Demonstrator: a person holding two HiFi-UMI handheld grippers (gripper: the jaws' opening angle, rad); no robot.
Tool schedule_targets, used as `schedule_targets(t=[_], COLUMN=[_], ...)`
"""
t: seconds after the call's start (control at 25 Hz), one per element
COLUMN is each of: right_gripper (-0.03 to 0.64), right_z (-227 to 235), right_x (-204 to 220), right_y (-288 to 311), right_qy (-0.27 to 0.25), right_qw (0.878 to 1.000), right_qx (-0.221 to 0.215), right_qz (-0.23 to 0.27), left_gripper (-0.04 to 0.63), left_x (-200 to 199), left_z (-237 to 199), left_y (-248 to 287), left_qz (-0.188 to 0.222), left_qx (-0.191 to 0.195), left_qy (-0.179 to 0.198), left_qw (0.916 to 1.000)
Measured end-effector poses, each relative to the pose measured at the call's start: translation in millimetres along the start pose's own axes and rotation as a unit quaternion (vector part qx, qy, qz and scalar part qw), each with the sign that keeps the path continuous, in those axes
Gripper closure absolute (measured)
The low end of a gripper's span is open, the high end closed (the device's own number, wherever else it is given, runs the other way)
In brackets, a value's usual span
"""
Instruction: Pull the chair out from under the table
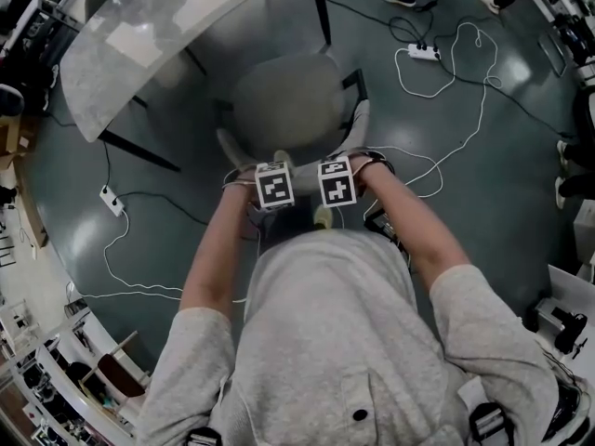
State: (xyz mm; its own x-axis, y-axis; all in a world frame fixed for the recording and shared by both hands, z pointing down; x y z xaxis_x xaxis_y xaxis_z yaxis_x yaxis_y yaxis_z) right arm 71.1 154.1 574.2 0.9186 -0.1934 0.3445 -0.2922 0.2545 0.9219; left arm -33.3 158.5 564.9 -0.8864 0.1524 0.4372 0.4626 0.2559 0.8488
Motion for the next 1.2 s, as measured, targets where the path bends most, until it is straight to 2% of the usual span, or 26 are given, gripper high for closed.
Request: schedule_targets(t=[0.16,0.28,0.44,0.6,0.84,1.04,1.2], right_gripper=[0.485,0.485,0.485,0.485,0.485,0.482,0.469], right_z=[-11.6,-21.3,-36.4,-50.6,-67.4,-67.3,-66.5], right_x=[3.0,3.0,4.3,6.0,4.6,4.0,5.1], right_y=[1.8,4.8,5.4,8.8,12.3,11.7,-6.1], right_qy=[-0.005,-0.006,-0.008,-0.012,-0.014,-0.011,-0.022], right_qw=[1.000,1.000,1.000,1.000,1.000,1.000,0.999], right_qx=[0.001,0.003,0.004,0.002,0.003,0.016,0.024], right_qz=[-0.001,0.001,-0.003,-0.004,-0.004,0.009,0.021], left_gripper=[0.397,0.397,0.397,0.397,0.397,0.396,0.397], left_x=[-5.6,-1.4,-8.3,-4.7,-2.2,-0.7,10.1], left_z=[10.4,20.8,35.0,48.8,65.6,68.6,72.5], left_y=[6.0,10.8,16.2,22.2,29.4,22.2,9.4], left_qz=[0.013,0.000,0.016,-0.003,0.000,0.025,0.066], left_qx=[-0.007,-0.002,0.000,-0.002,-0.011,-0.051,-0.098], left_qy=[0.002,-0.008,-0.005,-0.015,-0.014,-0.002,0.006], left_qw=[0.9999,1.0000,0.9999,0.9999,0.9998,0.9984,0.9930])
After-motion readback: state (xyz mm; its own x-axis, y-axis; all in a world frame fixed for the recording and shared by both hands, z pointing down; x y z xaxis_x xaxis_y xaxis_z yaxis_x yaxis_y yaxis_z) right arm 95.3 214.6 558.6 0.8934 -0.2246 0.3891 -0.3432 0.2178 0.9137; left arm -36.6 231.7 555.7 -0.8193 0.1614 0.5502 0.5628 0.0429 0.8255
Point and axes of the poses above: the fingertips, and each gripper's own axes: y forward along the fingers, z to its right, x out of its underside, the point moved 10 cm from there along -y, backward along the fingers, and after that the axes turned 10 degrees about z, right-handed, at the moved point
